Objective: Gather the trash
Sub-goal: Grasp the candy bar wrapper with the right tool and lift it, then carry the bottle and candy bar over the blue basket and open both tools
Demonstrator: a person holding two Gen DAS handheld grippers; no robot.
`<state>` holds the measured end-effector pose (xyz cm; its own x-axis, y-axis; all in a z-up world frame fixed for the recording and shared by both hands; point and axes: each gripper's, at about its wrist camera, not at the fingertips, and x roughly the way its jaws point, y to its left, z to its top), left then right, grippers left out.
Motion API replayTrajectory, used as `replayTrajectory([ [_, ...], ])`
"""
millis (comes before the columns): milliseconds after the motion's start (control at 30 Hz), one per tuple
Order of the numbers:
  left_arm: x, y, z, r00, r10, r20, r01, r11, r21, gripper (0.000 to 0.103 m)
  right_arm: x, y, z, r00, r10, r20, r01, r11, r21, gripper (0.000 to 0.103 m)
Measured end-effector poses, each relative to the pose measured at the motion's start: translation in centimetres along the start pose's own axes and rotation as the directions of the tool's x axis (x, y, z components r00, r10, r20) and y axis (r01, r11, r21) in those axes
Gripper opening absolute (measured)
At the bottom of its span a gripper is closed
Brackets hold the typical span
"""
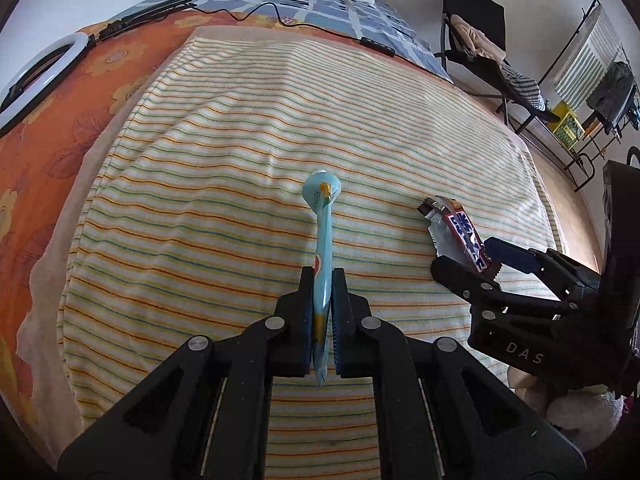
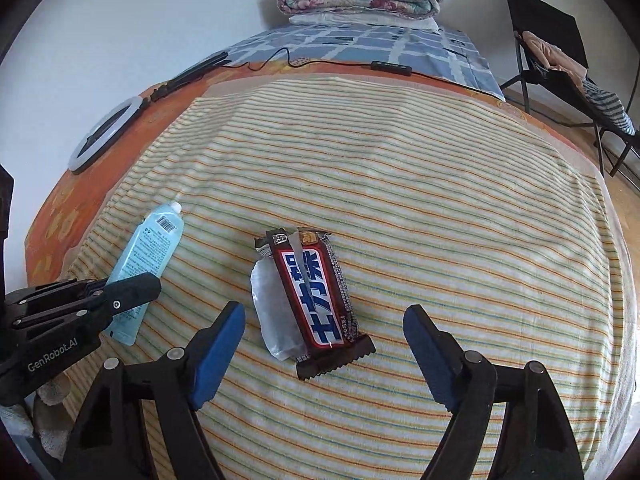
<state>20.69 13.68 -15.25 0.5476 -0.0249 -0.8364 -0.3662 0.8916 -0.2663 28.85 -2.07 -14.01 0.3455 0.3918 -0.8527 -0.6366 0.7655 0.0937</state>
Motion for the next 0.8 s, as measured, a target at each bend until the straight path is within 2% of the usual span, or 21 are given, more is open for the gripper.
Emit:
replayTrajectory([
  [133, -0.4, -0.2, -0.2, 1.0, -0.001, 0.012, 0.001, 1.0, 0.005, 0.005, 1.1, 0.3, 0.1, 0.999, -0.037, -0.027, 0.036, 0.999, -0.011, 0.072],
  [200, -0.8, -0.3, -0.3, 1.0, -0.003, 0.016, 0.003, 1.0, 0.007, 0.005, 0.9, 0.2, 0.0, 0.999, -0.041, -0.019, 0.041, 0.999, 0.001, 0.058],
  [267, -1.1, -0.4, -0.5, 1.0, -0.006, 0.02, 0.006, 1.0, 0.007, 0.005, 0.4, -0.3, 0.0, 0.999, -0.035, -0.014, 0.036, 0.999, 0.023, 0.03],
  [333, -1.5, -0.6, -0.8, 1.0, -0.008, 0.021, 0.008, 1.0, 0.011, 0.005, -0.1, -1.0, -0.1, 1.0, 0.002, -0.016, -0.002, 0.999, 0.051, 0.017],
  [467, -2.5, -1.0, -1.4, 1.0, -0.016, 0.027, 0.015, 1.0, 0.015, 0.005, -1.3, -1.3, -0.8, 1.0, 0.008, -0.001, -0.008, 0.998, 0.069, 0.01],
  [800, -5.7, -2.0, -4.1, 0.999, -0.038, 0.037, 0.036, 0.999, 0.038, 0.005, -5.9, -0.9, -3.8, 0.999, 0.023, 0.046, -0.026, 0.997, 0.07, 0.009],
])
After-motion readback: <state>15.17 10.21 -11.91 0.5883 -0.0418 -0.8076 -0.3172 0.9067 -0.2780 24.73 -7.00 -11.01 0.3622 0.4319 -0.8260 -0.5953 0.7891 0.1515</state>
